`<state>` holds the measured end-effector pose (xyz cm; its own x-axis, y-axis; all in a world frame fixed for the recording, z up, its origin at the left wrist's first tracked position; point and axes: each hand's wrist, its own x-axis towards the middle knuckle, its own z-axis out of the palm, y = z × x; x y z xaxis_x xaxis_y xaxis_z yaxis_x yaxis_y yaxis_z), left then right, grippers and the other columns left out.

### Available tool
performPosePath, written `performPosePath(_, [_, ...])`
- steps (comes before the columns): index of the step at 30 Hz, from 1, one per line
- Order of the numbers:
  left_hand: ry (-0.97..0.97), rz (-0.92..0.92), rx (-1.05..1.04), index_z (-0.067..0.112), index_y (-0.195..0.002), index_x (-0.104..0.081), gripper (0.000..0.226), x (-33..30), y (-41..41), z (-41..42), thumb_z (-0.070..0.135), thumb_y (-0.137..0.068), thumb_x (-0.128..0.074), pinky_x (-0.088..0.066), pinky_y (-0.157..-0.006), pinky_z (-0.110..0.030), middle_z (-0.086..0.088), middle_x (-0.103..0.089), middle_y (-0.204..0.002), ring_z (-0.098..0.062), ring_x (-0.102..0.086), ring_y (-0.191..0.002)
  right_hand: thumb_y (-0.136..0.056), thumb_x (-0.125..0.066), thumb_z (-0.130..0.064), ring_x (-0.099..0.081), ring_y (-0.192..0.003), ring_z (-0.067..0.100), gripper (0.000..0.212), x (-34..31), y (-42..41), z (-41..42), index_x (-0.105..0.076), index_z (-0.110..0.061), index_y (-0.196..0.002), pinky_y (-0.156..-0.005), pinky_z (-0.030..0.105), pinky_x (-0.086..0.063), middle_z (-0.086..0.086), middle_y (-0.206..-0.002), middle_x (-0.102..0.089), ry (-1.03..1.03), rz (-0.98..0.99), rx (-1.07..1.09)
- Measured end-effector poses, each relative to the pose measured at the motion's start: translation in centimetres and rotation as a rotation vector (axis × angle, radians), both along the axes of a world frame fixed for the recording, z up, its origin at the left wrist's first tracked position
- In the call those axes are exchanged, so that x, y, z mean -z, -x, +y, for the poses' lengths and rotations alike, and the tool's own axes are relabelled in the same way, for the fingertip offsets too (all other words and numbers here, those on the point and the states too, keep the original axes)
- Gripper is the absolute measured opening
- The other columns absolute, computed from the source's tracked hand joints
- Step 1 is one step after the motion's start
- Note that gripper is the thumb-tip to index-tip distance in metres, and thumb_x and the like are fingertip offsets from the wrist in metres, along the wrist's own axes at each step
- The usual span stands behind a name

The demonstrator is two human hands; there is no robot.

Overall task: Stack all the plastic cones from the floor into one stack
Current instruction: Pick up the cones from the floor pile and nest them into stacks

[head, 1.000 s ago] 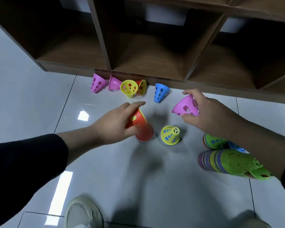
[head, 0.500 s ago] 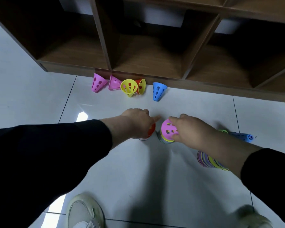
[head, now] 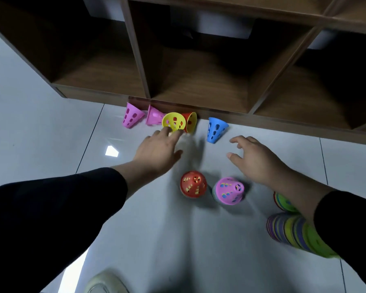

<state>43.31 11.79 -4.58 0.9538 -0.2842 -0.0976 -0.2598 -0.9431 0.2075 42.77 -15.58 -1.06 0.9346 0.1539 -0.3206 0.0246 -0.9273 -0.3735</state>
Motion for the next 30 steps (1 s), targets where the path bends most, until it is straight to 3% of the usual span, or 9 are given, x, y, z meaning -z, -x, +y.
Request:
performPosePath(4, [0.047,0.143,-0.237,0.028,-0.15,-0.024,0.063,2.2,-3.2,0.5,0.047,-0.097,-0.051,-0.053,-0.075,-0.042,-0.019,-0.058,-0.12,-0.037,-0.06,-0.1,-0.097,-0.057,-0.04,-0.059,-0.111,0.03,0.069,2.3,-4.3,1.5,-0.023,-0.026,-0.155,-0.094,0.038,-0.048,0.013,-0.128,-0.058,0.018,0.122,0.021])
performPosePath(8, [0.012,0.21,-0.256,0.021,-0.152,-0.032,0.059,3.9,-4.9,0.7,0.044,-0.1,-0.049,-0.053,-0.083,-0.043,-0.019,-0.059,-0.118,-0.038,-0.06,-0.103,-0.099,-0.055,-0.037,-0.062,-0.094,0.029,0.08,4.4,-7.5,3.6,-0.004,-0.022,-0.16,-0.072,0.036,-0.049,0.013,-0.115,-0.061,-0.036,0.203,0.13])
performPosePath(15, [0.166,0.106,-0.28,0.016,-0.131,-0.051,0.041,3.8,-4.6,0.9,0.043,-0.102,-0.044,-0.051,-0.079,-0.041,-0.017,-0.06,-0.117,-0.037,-0.06,-0.098,-0.103,-0.046,-0.04,-0.059,-0.095,0.03,0.046,6.5,-9.5,4.1,-0.039,-0.008,-0.136,-0.084,0.045,-0.055,0.015,-0.113,-0.059,-0.18,0.28,0.436])
performPosePath(18, [0.359,0.034,-0.281,0.016,-0.122,-0.054,0.041,2.7,-3.5,1.2,0.049,-0.098,-0.051,-0.051,-0.076,-0.038,-0.013,-0.064,-0.114,-0.031,-0.06,-0.094,-0.1,-0.049,-0.046,-0.056,-0.088,0.023,0.04,6.4,-8.7,3.5,-0.05,-0.011,-0.121,-0.07,0.035,-0.044,0.01,-0.109,-0.061,-0.247,0.167,0.436])
performPosePath(20, [0.499,0.039,-0.32,0.017,-0.108,-0.058,0.041,1.5,-2.9,1.2,0.055,-0.091,-0.06,-0.052,-0.075,-0.037,-0.007,-0.065,-0.104,-0.026,-0.06,-0.09,-0.095,-0.057,-0.049,-0.057,-0.078,0.02,0.036,5.4,-7.9,3.2,-0.054,-0.014,-0.102,-0.067,0.04,-0.05,0.005,-0.092,-0.062,-0.4,0.072,0.497])
performPosePath(23, [0.657,0.1,-0.379,0.023,-0.092,-0.053,0.039,-0.6,-1.9,0.9,0.056,-0.083,-0.07,-0.046,-0.061,-0.029,0.003,-0.062,-0.088,-0.015,-0.057,-0.078,-0.089,-0.068,-0.044,-0.064,-0.081,0.024,0.032,2.4,-6.6,2.7,-0.053,-0.016,-0.088,-0.082,0.056,-0.058,0.006,-0.084,-0.062,-0.721,0.004,0.639])
performPosePath(25, [0.783,0.178,-0.373,0.027,-0.095,-0.049,0.039,-2.1,-0.7,0.6,0.055,-0.081,-0.073,-0.044,-0.054,-0.018,0.014,-0.061,-0.084,-0.004,-0.059,-0.072,-0.086,-0.071,-0.041,-0.069,-0.088,0.026,0.029,0.0,-5.6,1.9,-0.052,-0.02,-0.087,-0.081,0.052,-0.06,0.006,-0.087,-0.062,-0.802,-0.038,0.64])
performPosePath(27, [0.849,0.246,-0.303,0.033,-0.106,-0.045,0.042,-3.5,0.7,0.5,0.052,-0.082,-0.074,-0.044,-0.05,-0.013,0.02,-0.061,-0.078,0.004,-0.06,-0.069,-0.083,-0.069,-0.043,-0.068,-0.081,0.012,0.028,-2.5,-4.3,0.9,-0.052,-0.023,-0.091,-0.068,0.035,-0.062,-0.003,-0.085,-0.061,-0.75,-0.085,0.518])
performPosePath(30, [0.69,0.23,-0.129,0.043,-0.133,-0.037,0.061,-4.8,2.9,0.8,0.054,-0.084,-0.07,-0.043,-0.057,-0.012,0.015,-0.059,-0.083,0.0,-0.06,-0.076,-0.084,-0.069,-0.046,-0.061,-0.065,0.003,0.028,-6.2,-1.5,-0.9,-0.051,-0.033,-0.102,-0.048,0.021,-0.05,-0.011,-0.084,-0.062,-0.512,-0.067,0.218])
